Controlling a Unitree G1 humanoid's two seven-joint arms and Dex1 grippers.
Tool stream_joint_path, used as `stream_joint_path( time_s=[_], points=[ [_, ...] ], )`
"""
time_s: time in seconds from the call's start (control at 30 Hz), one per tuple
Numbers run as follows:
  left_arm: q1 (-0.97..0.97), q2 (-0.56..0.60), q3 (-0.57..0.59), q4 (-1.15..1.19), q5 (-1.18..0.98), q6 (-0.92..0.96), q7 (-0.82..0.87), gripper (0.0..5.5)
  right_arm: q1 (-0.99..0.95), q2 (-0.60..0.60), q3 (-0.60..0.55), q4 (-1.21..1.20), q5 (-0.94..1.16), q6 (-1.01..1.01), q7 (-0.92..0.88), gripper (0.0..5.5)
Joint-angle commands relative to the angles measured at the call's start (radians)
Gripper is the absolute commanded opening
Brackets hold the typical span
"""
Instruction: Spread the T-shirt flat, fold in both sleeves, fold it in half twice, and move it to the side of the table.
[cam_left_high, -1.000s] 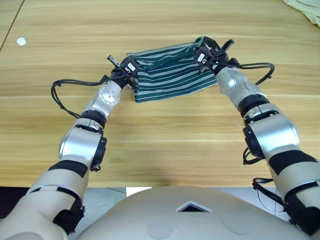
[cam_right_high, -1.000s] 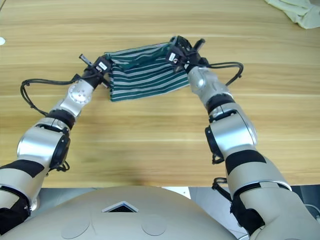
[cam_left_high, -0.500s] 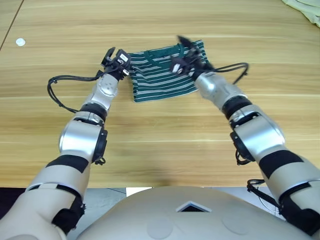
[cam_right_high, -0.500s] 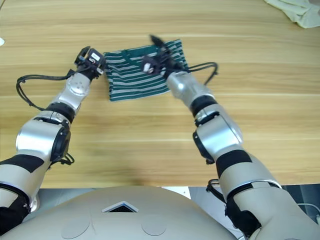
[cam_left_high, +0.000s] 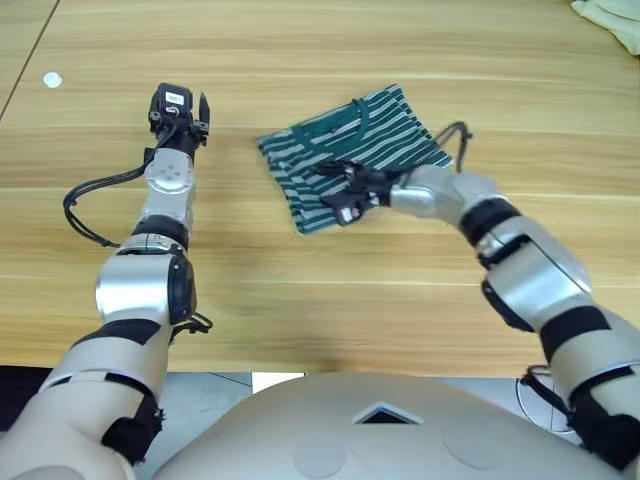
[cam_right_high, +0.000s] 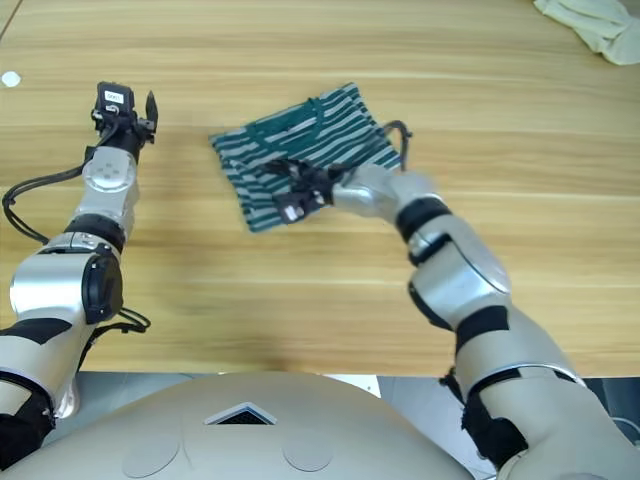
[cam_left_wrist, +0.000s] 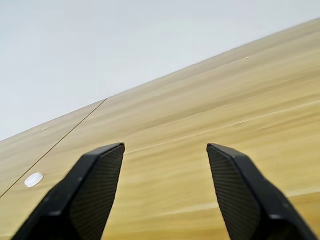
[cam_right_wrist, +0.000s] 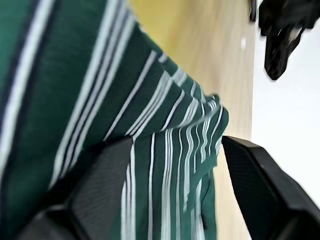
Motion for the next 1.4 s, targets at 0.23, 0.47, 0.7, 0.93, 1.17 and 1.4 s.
stream_joint_path(
  time_s=[0.23,0.47,0.7,0.93,1.17,1.4],
  points=[
    [-0.039,-0.033,-0.221,-0.109,0.191,-0.224,-0.107,3.06,0.531,-0.438,-0.392,-0.606,0.524,0.139,0.116,3.32],
    [-0.149,-0.217,-0.328,-0.059,0.22,-0.313,-0.3,3.06,0.377,-0.117,-0.591,-0.623,1.108,0.324,0.253,3.32],
    [-0.136,-0.367,-0.497,0.023,0.374,-0.203,-0.369,3.06,0.302,-0.04,-0.691,-0.564,1.012,0.407,0.242,3.32],
    [-0.008,-0.186,-0.654,0.031,0.543,-0.186,-0.264,3.06,0.281,-0.024,-0.698,-0.514,0.876,0.419,0.275,3.32],
    [0.156,-0.071,-0.672,-0.031,0.5,-0.349,-0.304,3.06,0.321,-0.031,-0.706,-0.52,0.79,0.427,0.284,3.32],
    [0.296,-0.052,-0.652,-0.257,0.43,-0.322,-0.234,3.06,0.424,-0.054,-0.724,-0.558,0.75,0.428,0.295,3.32]
  ],
)
